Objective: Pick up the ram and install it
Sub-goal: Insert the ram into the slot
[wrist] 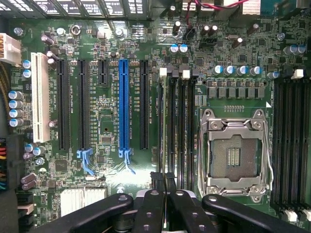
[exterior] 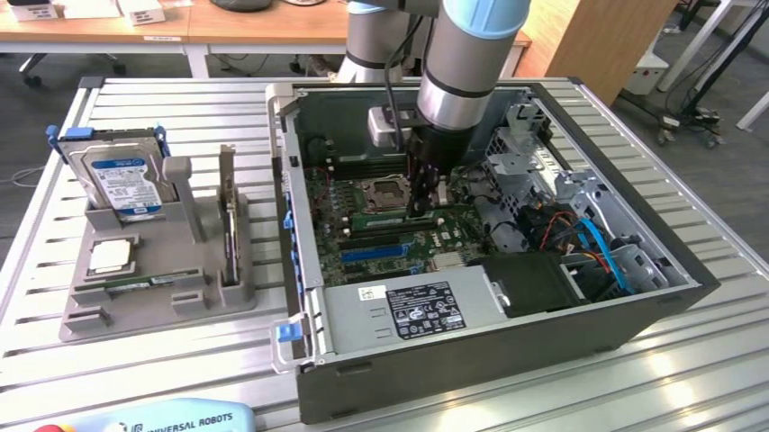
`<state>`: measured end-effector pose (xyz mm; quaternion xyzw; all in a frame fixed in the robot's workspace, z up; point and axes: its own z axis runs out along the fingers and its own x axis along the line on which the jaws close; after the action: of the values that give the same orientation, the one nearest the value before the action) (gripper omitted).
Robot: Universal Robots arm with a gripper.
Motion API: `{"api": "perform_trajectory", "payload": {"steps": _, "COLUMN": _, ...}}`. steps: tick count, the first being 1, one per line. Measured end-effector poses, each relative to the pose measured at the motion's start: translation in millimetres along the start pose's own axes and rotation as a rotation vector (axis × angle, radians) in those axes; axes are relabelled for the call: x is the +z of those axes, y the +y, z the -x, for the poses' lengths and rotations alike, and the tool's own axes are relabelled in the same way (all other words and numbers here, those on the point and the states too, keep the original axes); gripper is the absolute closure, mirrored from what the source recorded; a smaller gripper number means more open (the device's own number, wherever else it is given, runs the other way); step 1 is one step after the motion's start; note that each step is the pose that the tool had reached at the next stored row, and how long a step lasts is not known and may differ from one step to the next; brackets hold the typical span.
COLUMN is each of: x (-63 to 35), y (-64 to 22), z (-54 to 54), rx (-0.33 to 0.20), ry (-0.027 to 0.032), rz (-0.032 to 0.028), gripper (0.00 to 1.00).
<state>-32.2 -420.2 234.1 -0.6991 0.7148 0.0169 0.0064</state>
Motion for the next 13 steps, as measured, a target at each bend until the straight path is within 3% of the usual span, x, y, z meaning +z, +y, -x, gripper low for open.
{"api": "perform_trajectory", "payload": {"steps": 13, "x": 0.9, "y": 0.0, "z": -0.1, "rx": 0.0, "ry": 0.0003, "rz": 0.0001, "gripper": 0.89}}
